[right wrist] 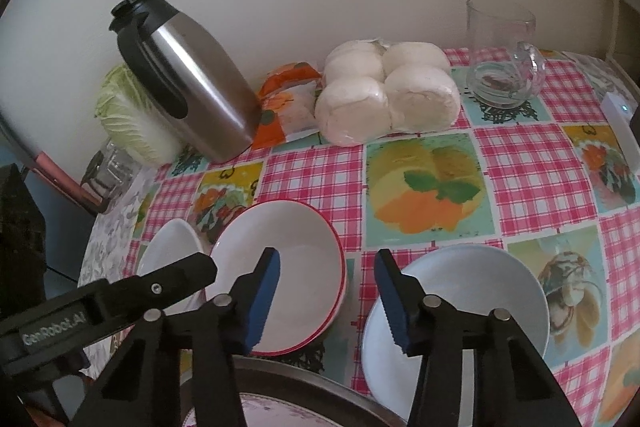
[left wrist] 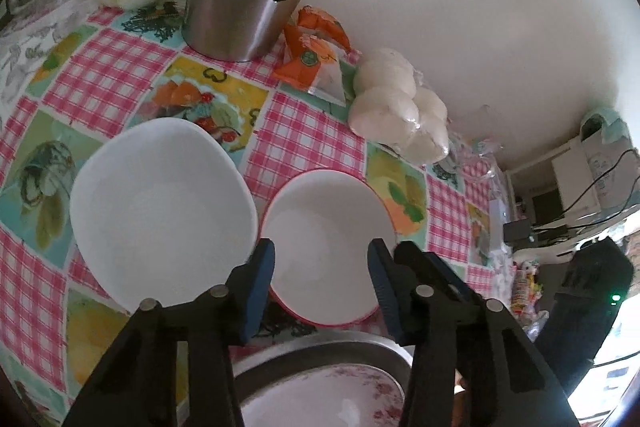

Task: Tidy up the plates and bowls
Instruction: 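Close both tools on the red-rimmed bowl rim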

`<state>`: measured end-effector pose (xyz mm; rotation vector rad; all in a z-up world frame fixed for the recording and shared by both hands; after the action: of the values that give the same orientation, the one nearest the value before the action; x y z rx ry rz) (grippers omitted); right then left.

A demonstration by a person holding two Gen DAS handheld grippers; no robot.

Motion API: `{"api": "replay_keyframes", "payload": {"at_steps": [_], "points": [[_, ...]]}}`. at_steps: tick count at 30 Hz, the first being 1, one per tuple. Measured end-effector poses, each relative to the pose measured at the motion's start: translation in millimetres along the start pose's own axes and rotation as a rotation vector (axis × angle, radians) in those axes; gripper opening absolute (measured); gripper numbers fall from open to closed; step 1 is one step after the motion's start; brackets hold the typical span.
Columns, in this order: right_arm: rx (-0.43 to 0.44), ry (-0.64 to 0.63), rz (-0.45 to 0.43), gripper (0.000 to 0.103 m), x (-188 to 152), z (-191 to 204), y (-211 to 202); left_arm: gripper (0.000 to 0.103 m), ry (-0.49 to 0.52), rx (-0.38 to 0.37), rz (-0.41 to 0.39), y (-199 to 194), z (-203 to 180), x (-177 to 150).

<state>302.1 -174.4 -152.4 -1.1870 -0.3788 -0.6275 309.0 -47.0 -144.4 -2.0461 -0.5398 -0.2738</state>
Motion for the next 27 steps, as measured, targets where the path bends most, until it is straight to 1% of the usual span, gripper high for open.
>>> {"api": "replay_keyframes", "payload": {"at_steps": [3, 6, 7, 12, 15, 19, 24, 27], "points": [[0.007, 0.001, 0.017, 0.043, -3.5, 1.8, 3.5, 0.049, 0.012, 0.016, 0.004, 0.2, -0.9, -2.6], [0.022, 0.004, 0.033, 0.041, -7.4, 4.0, 7.1, 0.048, -0.006, 0.014, 0.029, 5.7, 1.8, -7.9], [0.019, -0.001, 0.038, 0.038, -8.8, 4.4, 8.2, 0.048, -0.010, 0.015, 0.033, 6.9, 2.7, -8.9], [0.021, -0.003, 0.054, 0.038, -12.6, 4.8, 12.2, 0.048, -0.024, 0.018, 0.042, 9.3, 6.3, -11.1], [0.013, -0.001, 0.062, 0.035, -13.9, 3.4, 14.2, 0.048, -0.024, 0.029, 0.051, 7.7, 5.6, -12.3], [0.006, -0.012, 0.059, 0.035, -12.7, 3.5, 12.2, 0.048, 0.002, 0.049, 0.034, 2.1, 4.3, -9.9], [0.005, -0.011, 0.073, 0.032, -15.8, 2.8, 15.4, 0.048, -0.034, 0.055, 0.080, 12.8, 13.3, -17.4], [0.003, -0.007, 0.078, 0.032, -17.1, 1.2, 17.0, 0.048, -0.040, 0.051, 0.090, 17.0, 14.1, -20.4]]}}
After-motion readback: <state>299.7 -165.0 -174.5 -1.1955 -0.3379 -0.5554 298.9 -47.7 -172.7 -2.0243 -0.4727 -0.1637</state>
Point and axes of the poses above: each gripper's, at about its wrist camera, not at the fingertips, and y roughly the way its jaws point, z to its left, x to its top, the point moved 9 cm from there along y, roughly the way its jaws point, and after that the axes turned 6 degrees about -z, right-handed, at the moved point
